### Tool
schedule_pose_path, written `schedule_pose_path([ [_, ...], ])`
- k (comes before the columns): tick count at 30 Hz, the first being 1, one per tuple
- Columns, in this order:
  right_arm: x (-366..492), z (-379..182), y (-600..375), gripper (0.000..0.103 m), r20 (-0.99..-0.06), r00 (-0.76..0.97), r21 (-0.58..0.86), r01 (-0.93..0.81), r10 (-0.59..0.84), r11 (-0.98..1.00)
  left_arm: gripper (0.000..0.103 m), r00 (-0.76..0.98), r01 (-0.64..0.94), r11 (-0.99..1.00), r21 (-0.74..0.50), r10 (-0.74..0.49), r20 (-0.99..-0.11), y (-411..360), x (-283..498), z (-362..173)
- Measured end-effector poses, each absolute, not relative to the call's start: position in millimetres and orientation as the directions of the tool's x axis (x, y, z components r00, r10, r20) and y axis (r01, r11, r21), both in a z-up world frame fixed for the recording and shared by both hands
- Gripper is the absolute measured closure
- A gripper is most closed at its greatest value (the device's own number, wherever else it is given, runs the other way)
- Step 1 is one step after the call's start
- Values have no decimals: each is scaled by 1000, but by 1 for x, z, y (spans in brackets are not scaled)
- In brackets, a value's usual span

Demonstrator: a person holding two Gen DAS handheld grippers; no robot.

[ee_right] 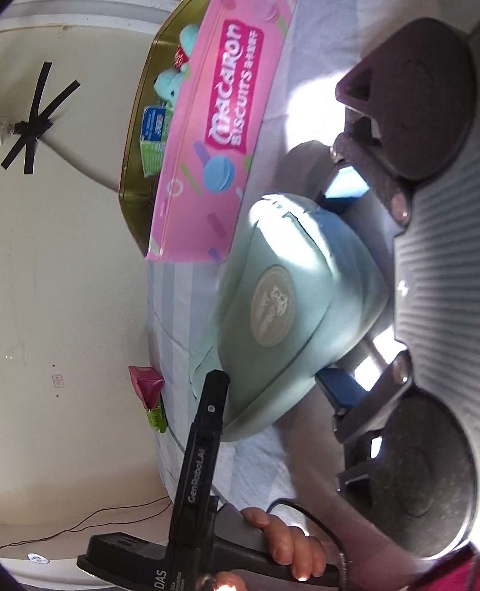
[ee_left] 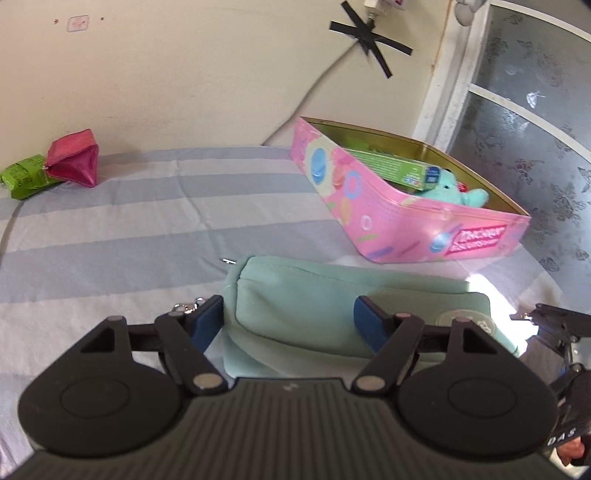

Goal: Organize objects
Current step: 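Grasp the pouch with the left gripper while the right gripper opens beneath it, then carry the pouch over the tin with the left gripper and lower it inside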

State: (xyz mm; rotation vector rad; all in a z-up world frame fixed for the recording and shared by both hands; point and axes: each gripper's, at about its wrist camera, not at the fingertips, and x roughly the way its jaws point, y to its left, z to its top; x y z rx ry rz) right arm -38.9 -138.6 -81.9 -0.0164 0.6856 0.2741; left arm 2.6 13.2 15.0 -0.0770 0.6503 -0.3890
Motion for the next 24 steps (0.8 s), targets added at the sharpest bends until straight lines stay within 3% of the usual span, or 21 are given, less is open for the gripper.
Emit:
schedule_pose_path([
  [7,-68,-83,-191,6,-631,764,74,-110,132,991,25,670,463,870,-173,-471,-574,-39,-11,14],
  [14,-76,-84,-193,4,-625,775,39,-88,93,995,21,624,452,863,-227,-488,-611,-38,4,19],
  [20,-71,-83,-191,2,-617,782,30,-90,89,995,15,634,440,874,-207,-465,-618,-36,9,22],
  [22,-70,-83,-190,1,-616,783,26,-90,87,996,6,610,465,862,-204,-478,-632,-41,12,18],
  [24,-69,-85,-190,0,-617,783,18,-92,83,996,5,608,467,864,-189,-469,-641,-46,13,11],
])
